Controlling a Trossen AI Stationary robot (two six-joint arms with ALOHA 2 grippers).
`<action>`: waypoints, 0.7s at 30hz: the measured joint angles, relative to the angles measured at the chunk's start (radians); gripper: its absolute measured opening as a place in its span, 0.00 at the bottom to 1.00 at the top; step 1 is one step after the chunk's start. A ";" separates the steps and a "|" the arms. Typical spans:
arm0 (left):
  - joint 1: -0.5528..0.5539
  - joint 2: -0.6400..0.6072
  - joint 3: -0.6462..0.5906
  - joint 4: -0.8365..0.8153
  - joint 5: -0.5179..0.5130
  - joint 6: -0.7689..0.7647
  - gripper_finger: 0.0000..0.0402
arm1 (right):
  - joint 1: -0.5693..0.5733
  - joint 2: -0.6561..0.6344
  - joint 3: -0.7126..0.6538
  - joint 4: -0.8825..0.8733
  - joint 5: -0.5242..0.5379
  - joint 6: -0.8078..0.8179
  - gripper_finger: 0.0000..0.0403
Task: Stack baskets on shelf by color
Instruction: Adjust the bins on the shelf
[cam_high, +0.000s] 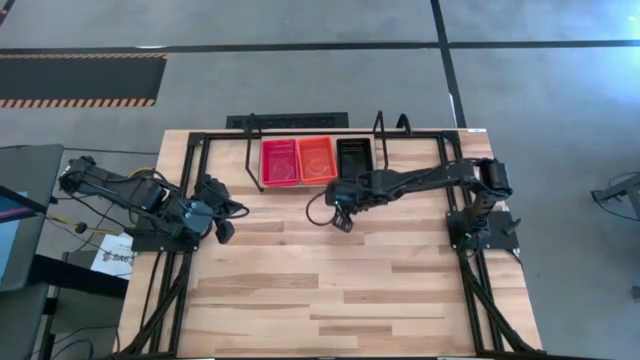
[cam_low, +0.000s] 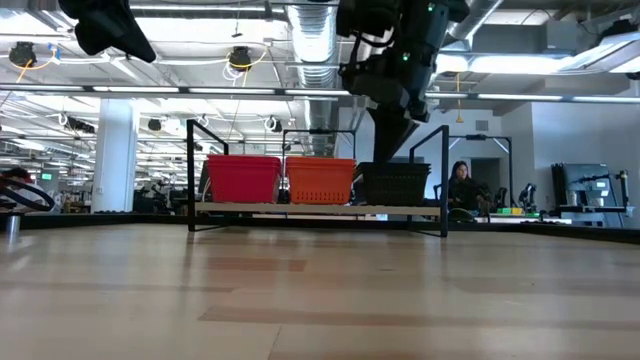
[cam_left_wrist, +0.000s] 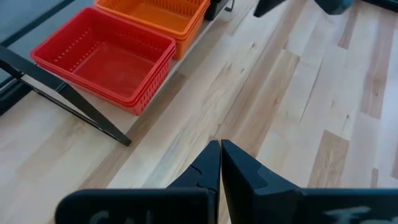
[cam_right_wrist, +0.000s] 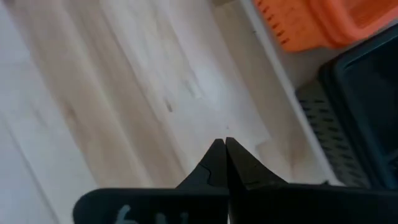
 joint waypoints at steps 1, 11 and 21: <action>0.000 0.000 0.000 0.000 0.001 0.000 0.00 | -0.009 0.000 0.000 0.002 0.001 -0.010 0.00; 0.000 0.000 0.000 0.000 0.007 0.000 0.00 | -0.083 0.000 0.000 0.005 0.004 -0.081 0.00; 0.000 0.000 0.000 -0.011 0.019 0.000 0.00 | -0.133 0.000 0.000 0.008 0.045 -0.114 0.00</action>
